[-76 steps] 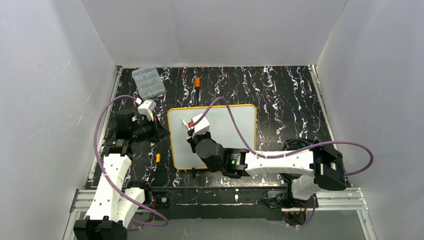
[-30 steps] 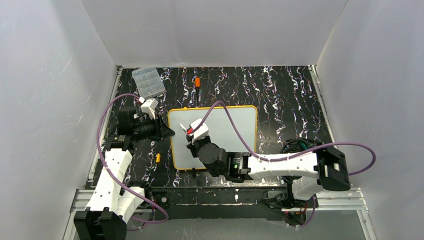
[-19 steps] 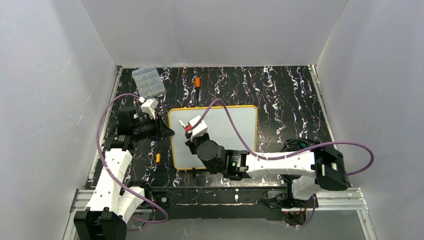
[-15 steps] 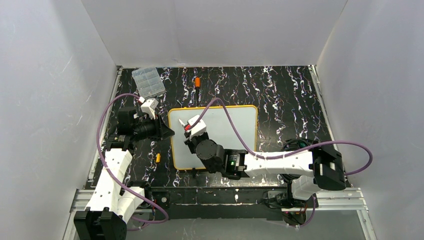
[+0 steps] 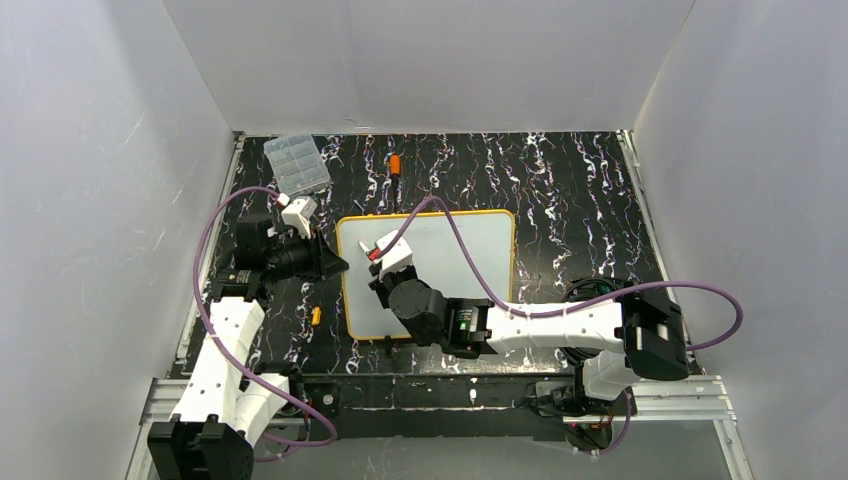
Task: Write a sentence on the whiteboard
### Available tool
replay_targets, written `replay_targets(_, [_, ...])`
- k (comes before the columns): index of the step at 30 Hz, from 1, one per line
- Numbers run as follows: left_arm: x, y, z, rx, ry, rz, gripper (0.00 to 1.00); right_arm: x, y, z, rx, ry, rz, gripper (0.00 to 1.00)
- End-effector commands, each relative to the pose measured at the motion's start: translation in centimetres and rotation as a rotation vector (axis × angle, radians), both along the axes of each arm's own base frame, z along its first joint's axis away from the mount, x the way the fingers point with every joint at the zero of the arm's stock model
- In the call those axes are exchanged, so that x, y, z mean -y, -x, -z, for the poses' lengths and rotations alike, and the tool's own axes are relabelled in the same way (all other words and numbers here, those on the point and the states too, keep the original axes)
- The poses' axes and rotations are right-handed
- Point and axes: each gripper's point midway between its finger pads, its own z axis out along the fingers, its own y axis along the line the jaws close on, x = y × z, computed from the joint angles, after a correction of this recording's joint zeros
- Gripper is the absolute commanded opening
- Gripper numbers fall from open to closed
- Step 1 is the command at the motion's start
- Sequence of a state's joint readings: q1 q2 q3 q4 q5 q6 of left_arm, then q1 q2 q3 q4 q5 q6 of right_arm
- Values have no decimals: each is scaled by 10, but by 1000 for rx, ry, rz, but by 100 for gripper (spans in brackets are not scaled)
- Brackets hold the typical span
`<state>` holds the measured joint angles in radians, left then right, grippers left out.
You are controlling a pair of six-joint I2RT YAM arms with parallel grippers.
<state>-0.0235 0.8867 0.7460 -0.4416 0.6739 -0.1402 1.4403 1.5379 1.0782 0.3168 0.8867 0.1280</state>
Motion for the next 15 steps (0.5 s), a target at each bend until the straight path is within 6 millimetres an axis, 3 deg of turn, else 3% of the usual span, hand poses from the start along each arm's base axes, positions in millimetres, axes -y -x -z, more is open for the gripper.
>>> replay_targets(1, [5, 3, -12, 28, 23, 31, 18, 6, 1, 2, -39, -34, 17, 1])
replay_targets(9, [5, 3, -12, 31, 20, 28, 17, 8, 16, 28, -112, -14, -25, 1])
replay_targets(15, [4, 2, -11, 27, 16, 23, 17, 9, 26, 29, -121, -20, -42, 1])
